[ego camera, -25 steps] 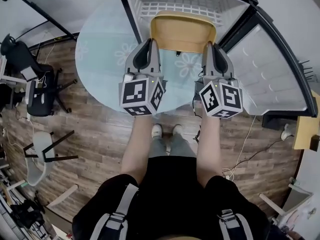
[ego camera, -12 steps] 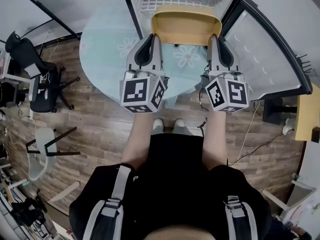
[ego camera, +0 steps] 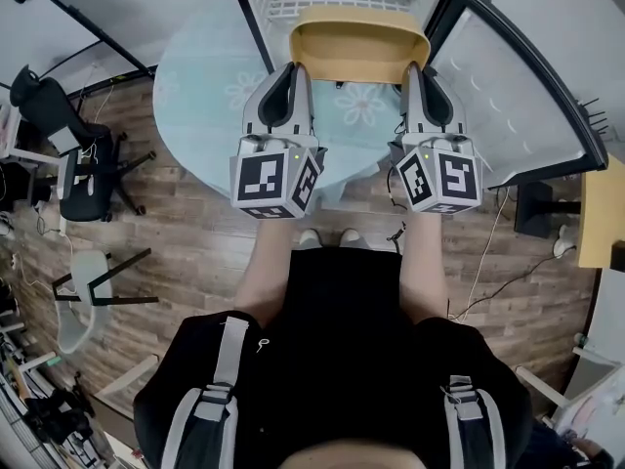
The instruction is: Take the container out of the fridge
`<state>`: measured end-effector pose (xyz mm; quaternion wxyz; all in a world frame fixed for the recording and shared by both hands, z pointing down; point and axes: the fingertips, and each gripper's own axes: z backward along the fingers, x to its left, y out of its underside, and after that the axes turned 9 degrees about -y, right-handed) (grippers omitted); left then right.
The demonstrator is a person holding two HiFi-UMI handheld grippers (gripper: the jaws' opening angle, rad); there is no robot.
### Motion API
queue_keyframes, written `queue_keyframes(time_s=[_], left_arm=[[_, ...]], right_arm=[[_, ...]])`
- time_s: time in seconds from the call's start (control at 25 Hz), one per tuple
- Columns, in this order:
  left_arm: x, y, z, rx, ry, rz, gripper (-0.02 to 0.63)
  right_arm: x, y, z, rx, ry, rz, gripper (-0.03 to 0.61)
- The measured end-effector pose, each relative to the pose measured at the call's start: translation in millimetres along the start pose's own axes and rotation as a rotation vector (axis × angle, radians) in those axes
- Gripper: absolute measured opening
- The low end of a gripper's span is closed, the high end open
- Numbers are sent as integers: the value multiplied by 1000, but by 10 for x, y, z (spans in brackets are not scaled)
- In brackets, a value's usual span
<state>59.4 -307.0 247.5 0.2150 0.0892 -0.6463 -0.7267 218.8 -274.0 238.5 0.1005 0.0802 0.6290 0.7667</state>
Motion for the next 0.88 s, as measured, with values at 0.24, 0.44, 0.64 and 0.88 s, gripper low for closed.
queue_keyframes(time_s=[0.24,0.44,0.64,0.88], left_arm=[[-29,5,-22,-2,-8,-1,18],[-58,24,-25,3,-4,-1,18],[-80,102,-28,19,-10,0,18],[-76,151,-53,38,-32,-7,18]], right_arm=[[-26,-24,14,-4,-7,6,17],[-49,-18,37,3,-4,7,17],[-75,25,66,9,-1,3,17],[-99,74,46,17,-5,-3,17]])
